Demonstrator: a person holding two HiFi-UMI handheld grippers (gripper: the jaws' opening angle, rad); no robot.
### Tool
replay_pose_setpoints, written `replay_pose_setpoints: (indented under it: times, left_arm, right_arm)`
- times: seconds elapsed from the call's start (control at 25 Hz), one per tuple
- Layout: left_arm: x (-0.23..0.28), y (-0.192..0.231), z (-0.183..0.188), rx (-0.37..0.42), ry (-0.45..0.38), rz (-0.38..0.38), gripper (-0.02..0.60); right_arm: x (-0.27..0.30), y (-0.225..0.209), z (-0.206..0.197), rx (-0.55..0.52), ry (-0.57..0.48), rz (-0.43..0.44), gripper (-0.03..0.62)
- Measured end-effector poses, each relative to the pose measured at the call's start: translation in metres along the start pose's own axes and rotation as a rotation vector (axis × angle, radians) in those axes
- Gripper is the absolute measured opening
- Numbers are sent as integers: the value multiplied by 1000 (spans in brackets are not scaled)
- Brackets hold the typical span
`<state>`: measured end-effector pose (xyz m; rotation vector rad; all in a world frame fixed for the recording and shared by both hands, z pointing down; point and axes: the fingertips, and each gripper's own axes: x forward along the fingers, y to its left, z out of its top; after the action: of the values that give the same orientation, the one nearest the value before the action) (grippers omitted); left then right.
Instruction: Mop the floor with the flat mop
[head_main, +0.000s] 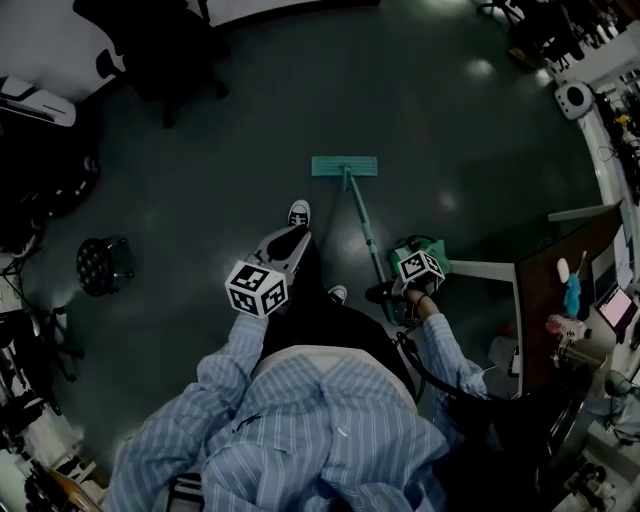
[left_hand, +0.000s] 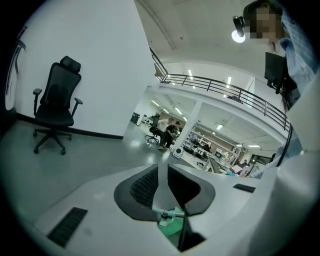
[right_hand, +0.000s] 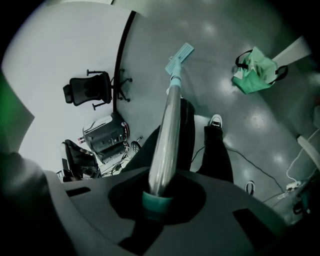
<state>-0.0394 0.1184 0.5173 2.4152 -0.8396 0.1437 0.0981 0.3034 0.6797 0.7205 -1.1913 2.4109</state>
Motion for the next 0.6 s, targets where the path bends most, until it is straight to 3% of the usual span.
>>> replay_pose_setpoints:
  times: [0.32, 0.6]
  left_arm:
    - [-25, -49, -24, 60, 0, -37, 60]
    - [-32, -61, -18, 92, -8, -66, 60]
  right_arm:
    - [-14, -63, -72, -31, 46, -54, 34]
    - [-22, -79, -116, -29, 78, -73, 34]
